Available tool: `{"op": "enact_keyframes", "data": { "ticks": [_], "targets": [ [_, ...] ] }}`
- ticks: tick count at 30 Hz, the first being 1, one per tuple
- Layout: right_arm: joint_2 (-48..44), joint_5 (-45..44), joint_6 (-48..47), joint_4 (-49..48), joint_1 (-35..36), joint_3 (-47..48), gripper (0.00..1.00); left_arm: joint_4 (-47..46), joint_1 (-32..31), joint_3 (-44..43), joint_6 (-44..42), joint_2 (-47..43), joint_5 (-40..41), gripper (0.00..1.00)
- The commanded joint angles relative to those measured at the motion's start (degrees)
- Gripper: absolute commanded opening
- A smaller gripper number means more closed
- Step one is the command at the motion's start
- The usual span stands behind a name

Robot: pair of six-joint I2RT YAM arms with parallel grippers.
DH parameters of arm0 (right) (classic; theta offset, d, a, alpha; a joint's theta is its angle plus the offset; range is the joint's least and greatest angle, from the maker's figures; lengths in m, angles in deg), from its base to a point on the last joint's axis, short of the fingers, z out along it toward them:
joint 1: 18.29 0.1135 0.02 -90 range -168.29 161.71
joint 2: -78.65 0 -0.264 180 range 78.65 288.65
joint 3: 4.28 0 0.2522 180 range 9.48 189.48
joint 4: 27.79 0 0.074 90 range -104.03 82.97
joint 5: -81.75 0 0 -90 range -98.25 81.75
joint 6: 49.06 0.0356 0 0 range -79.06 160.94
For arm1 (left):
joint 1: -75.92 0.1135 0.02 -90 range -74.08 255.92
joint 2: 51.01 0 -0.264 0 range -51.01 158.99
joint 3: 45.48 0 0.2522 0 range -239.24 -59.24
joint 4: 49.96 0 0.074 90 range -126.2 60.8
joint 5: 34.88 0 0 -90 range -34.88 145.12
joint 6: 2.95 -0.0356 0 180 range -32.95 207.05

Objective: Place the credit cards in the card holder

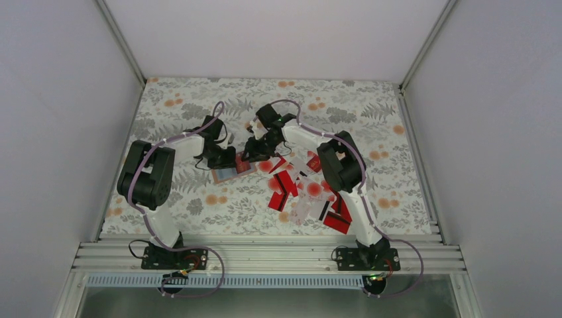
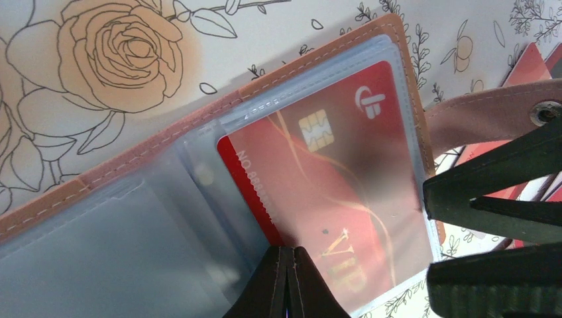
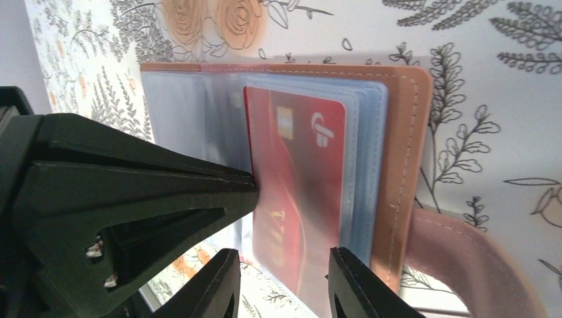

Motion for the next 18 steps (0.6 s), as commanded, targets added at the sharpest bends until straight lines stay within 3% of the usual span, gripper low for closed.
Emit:
{"op": "enact_keyframes", "data": {
  "ticks": [1, 10, 18],
  "targets": [
    [-2.21, -3.32, 0.3, -0.09, 0.79, -1.3, 0.35, -0.81, -0.53, 1.65, -1.01, 1.82, 0.55, 0.02],
    [-4.18, -4.57, 1.13, -1.52, 0.79, -3.45, 0.35, -0.81, -0.47, 1.72, -1.14, 1.7, 0.51, 0.02],
    [-3.53, 0.28, 0.79, -3.86, 0.79, -4.19, 0.34, -0.63, -0.48, 1.53, -1.09, 1.42, 0.55, 0.02]
  ]
}}
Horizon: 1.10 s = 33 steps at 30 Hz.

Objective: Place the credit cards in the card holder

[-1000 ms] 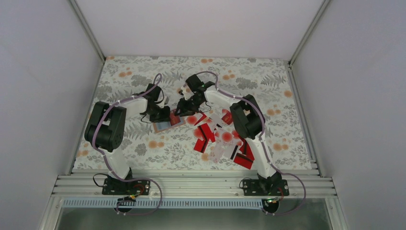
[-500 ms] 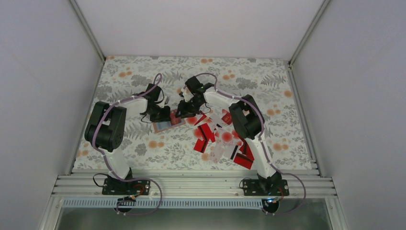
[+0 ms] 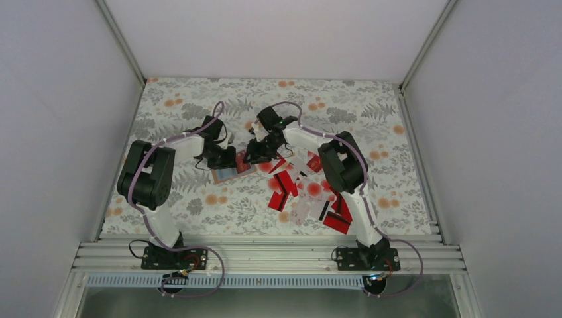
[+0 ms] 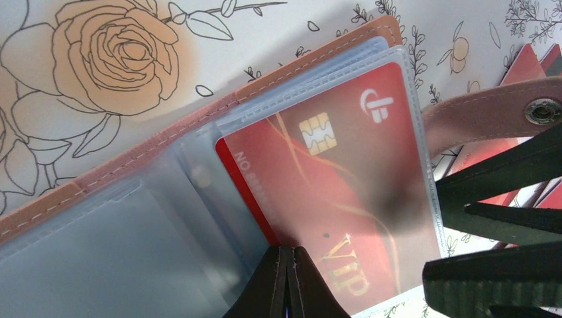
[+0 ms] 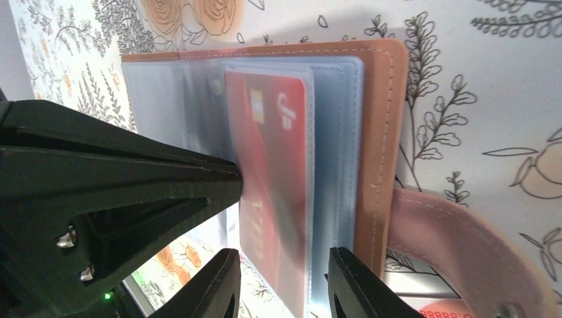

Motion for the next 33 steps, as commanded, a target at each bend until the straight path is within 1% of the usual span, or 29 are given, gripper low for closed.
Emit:
{"op": "enact_keyframes", "data": {
  "ticks": [1, 14, 26, 30, 33],
  "targets": [
    [-1.53, 2.85, 0.0, -2.11, 0.59, -0.51, 0.34, 0.26, -0.53, 1.1, -1.1, 1.37, 0.95, 0.02],
    [-0.21, 7.13, 0.11, -3.13, 0.59, 0.32, 0.31, 0.98, -0.45, 0.61, -0.52, -0.16, 0.64, 0.02],
    [-0.3, 10.76, -0.5, -5.13, 0.59, 0.23, 0.31, 6.19, -0.06, -1.13, 2.17, -8.29, 2.43, 0.03],
    [0.05, 12.04, -0.65, -5.42, 0.74, 1.11, 0.31, 8.02, 1.13, -1.02, 3.33, -11.09, 2.3, 0.03],
    [0.36, 13.05, -0.94, -5.66, 1.23, 1.99, 0.31, 9.9, 2.24, -1.17, 3.81, -13.73, 3.77, 0.03]
  ]
}}
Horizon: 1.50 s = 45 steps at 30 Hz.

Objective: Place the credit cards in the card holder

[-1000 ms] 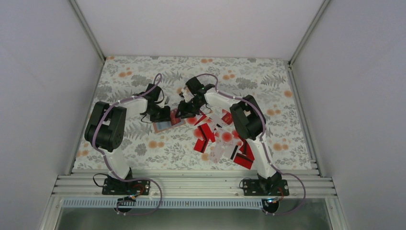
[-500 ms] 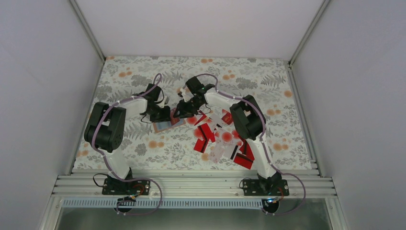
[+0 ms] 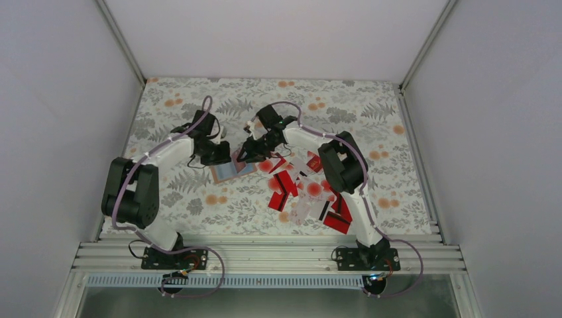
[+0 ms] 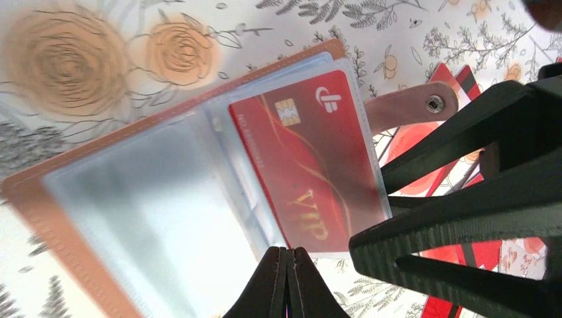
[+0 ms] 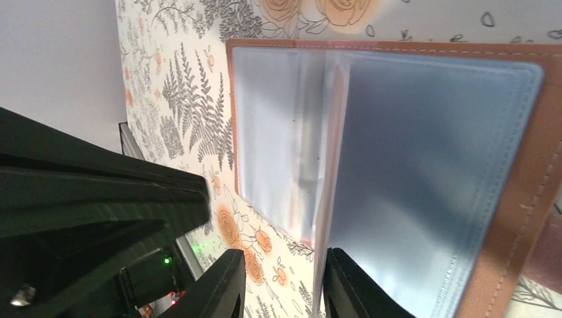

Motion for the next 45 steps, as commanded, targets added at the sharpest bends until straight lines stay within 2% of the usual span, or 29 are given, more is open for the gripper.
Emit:
{"op": "enact_keyframes", "data": {
  "ticks": [1, 12, 17, 20, 21, 22, 23, 24, 25, 26, 29, 33, 38, 42, 45],
  "targets": [
    [0.46, 2.98, -0.99, -1.52, 1.43, 2.38, 0.31, 4.18, 1.81, -1.28, 1.51, -4.86, 2.89, 0.03],
    [7.84, 9.79, 1.96, -1.75, 6.06, 12.05, 0.31, 9.62, 6.34, -0.15, 1.09, -17.6, 11.33, 0.03],
    [12.0, 10.31, 1.79, 0.84, 7.39, 17.72, 0.3, 10.78, 6.83, 0.84, 2.05, -23.24, 13.39, 0.03],
    [11.07, 10.21, 0.56, 2.2, 7.4, 20.1, 0.3, 11.6, 6.87, -0.07, 1.6, -25.73, 14.82, 0.06],
    [10.21, 9.69, -0.05, 2.98, 7.33, 20.87, 0.3, 11.7, 6.87, -0.61, 1.46, -26.6, 15.84, 0.16],
    [8.85, 8.29, -1.15, 3.91, 7.31, 21.99, 0.3, 11.69, 6.87, -1.19, 1.36, -27.68, 17.51, 0.47],
    [8.01, 6.76, -1.69, 5.15, 7.24, 22.35, 0.3, 11.39, 6.94, -1.37, 1.1, -28.84, 18.16, 0.68],
    [5.98, 4.88, -2.49, 6.09, 7.23, 22.51, 0.3, 11.16, 7.03, -1.69, 0.79, -29.61, 19.01, 0.84],
    [4.29, 2.64, -3.59, 7.36, 7.23, 22.39, 0.3, 11.2, 7.12, -2.11, 0.66, -30.18, 20.28, 0.97],
    [2.19, 0.04, -5.18, 8.68, 7.18, 21.84, 0.3, 10.95, 7.29, -2.4, 0.31, -30.47, 20.47, 1.0],
    [-5.57, -9.35, -8.61, 10.97, 7.02, 15.41, 0.3, 10.29, 7.4, -2.88, -1.76, -30.15, 17.27, 1.0],
    [-17.22, -22.75, -9.09, 11.11, 5.36, 1.18, 0.31, 6.3, 6.92, -0.95, -4.06, -30.24, 6.85, 1.0],
    [-28.3, -34.5, -9.41, 13.04, 2.93, -13.23, 0.35, 1.98, 1.96, 1.65, -3.42, -28.13, 0.74, 0.89],
    [-34.55, -41.33, -9.69, 15.03, 2.98, -21.64, 0.5, -0.16, -3.18, 2.16, -1.63, -25.07, 1.39, 0.85],
    [-37.54, -43.46, -9.09, 15.88, 3.05, -26.39, 0.7, -1.02, -5.1, 1.44, -0.09, -22.77, 2.32, 0.82]
  ]
}}
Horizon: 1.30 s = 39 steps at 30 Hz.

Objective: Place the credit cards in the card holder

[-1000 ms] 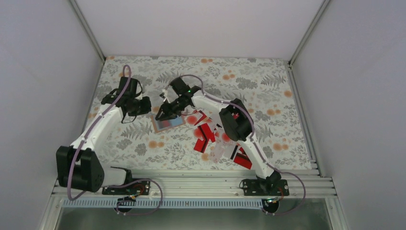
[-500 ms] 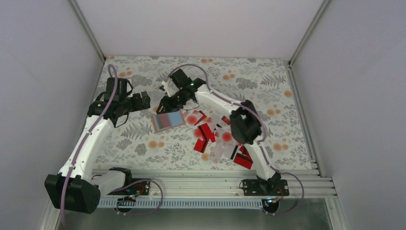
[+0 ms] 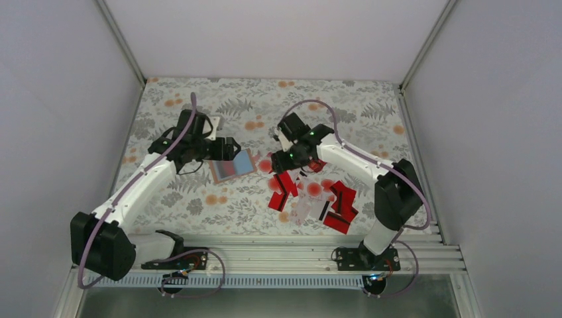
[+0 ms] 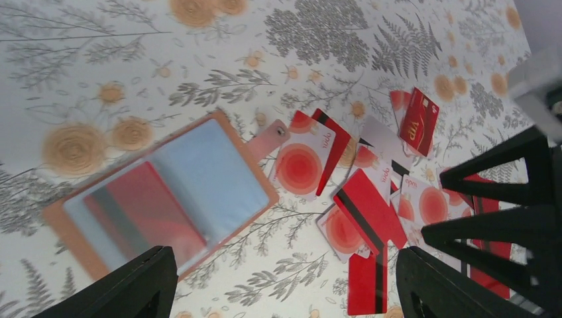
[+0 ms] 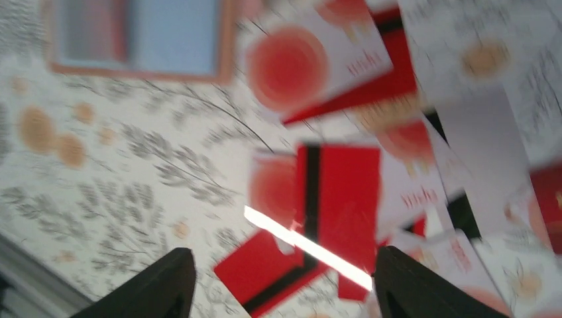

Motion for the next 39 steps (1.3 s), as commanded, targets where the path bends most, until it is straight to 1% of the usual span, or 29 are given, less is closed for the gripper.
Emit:
{"op": "enact_keyframes", "data": {
  "ticks": [1, 3, 6, 8, 10, 14, 19, 29, 39],
  "targets": [
    [-4.86, -8.26, -0.11, 2.93, 0.59, -6.13, 0.72, -3.58, -2.38, -0.49, 2.09, 2.46, -0.76, 0.82],
    [-5.04, -8.71, -0.15, 2.75, 1.06, -8.24, 0.76, -4.29, -3.04, -0.85, 2.44, 3.28, -0.79, 0.82],
    [-3.51, -10.09, -0.33, 3.31, 2.32, -9.91, 0.77, -4.47, -3.8, -1.47, 2.36, 4.5, -0.32, 0.81],
    [-0.87, -11.14, -0.12, 3.73, 3.1, -10.53, 0.77, -4.07, -4.0, -1.63, 2.17, 4.93, 0.02, 0.8],
    [0.45, -10.83, 0.0, 3.54, 3.93, -10.98, 0.77, -3.91, -4.08, -1.56, 1.96, 5.03, 0.45, 0.8],
    [2.59, -10.43, 0.65, 2.91, 5.4, -10.2, 0.81, -3.64, -4.19, -0.92, 1.9, 4.78, 1.02, 0.8],
    [6.33, -10.66, 1.69, 2.31, 6.14, -9.08, 0.82, -3.2, -4.23, -0.26, 1.7, 4.36, 1.71, 0.79],
    [10.5, -12.41, 3.67, 1.66, 6.49, -6.52, 0.81, -1.75, -4.26, -0.32, 0.01, 4.44, 2.98, 0.79],
    [12.36, -13.42, 4.74, 1.57, 6.51, -6.58, 0.76, -1.32, -4.27, -0.17, -0.88, 4.43, 3.66, 0.79]
  ]
}}
